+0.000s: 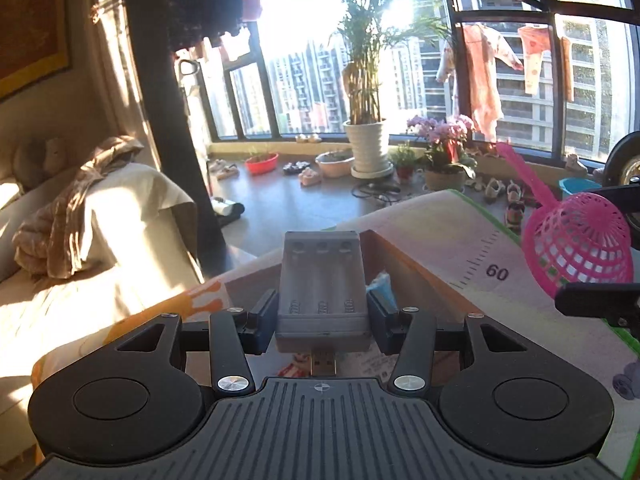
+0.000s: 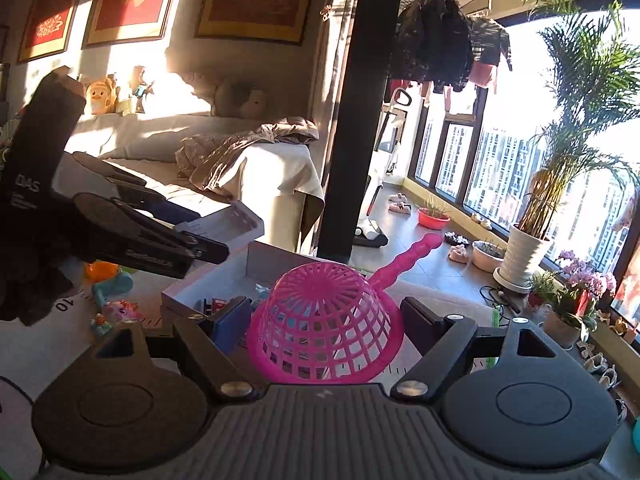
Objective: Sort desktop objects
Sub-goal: 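Drop the battery holder into the box with the left gripper while the right gripper drops the strainer in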
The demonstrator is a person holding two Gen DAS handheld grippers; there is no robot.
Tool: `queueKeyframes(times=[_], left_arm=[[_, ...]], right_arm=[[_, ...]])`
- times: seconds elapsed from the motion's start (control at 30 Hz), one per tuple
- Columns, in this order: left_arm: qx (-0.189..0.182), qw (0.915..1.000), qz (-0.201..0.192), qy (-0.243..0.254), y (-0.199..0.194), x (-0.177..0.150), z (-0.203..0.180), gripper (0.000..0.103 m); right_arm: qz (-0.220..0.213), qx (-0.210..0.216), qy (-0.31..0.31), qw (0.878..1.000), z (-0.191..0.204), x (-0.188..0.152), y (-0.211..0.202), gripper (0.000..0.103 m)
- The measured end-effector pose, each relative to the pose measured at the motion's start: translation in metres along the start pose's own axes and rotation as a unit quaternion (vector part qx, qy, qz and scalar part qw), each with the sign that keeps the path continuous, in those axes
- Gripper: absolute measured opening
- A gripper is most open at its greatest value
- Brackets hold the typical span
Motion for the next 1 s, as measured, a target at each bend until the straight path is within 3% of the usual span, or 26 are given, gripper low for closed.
queueKeyframes(times=[0.1,0.17,0.27,0.37,0.63,0.73,0.8,0.87,1.0], left_arm=[[-0.015,0.9988,0.029,-0.036,0.04,-0.013,0.004,0.056],[-0.016,0.9973,0.039,-0.06,0.044,-0.025,0.01,0.07],[-0.011,0.9964,0.03,-0.078,0.023,-0.047,0.018,0.085],[0.004,0.9946,0.044,-0.094,-0.004,-0.075,0.023,0.092],[-0.025,0.9877,0.086,-0.128,-0.034,-0.137,-0.006,0.098],[-0.014,0.9909,0.087,-0.102,-0.04,-0.146,-0.012,0.099],[-0.008,0.9924,0.082,-0.091,-0.047,-0.146,-0.011,0.1],[-0.006,0.9933,0.071,-0.091,-0.057,-0.146,-0.007,0.101],[0.016,0.9927,0.052,-0.107,-0.075,-0.153,0.006,0.102]], right_arm=[[0.021,-0.004,0.004,1.0,-0.005,-0.004,0.023,0.082],[0.03,-0.011,-0.003,0.999,-0.008,-0.006,0.034,0.082],[0.045,-0.019,-0.02,0.999,-0.012,-0.01,0.05,0.082],[0.055,-0.005,-0.028,0.998,-0.003,-0.011,0.068,0.082],[0.114,0.094,-0.018,0.989,0.059,-0.007,0.152,0.082],[0.161,0.085,0.002,0.983,0.064,-0.019,0.188,0.082],[0.177,0.052,-0.006,0.983,0.059,-0.029,0.203,0.086],[0.192,0.029,-0.015,0.981,0.053,-0.036,0.205,0.091],[0.207,0.029,0.013,0.978,0.041,-0.037,0.187,0.096]])
Point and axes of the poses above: each gripper's, at about its wrist camera, not at the fingertips, and y roughly the way its jaws point, z to its left, x to its top, the point moved 10 cm from there along y, roughly the way its jaws point, and after that the axes turned 12 degrees about y, right-handed, at the moved point
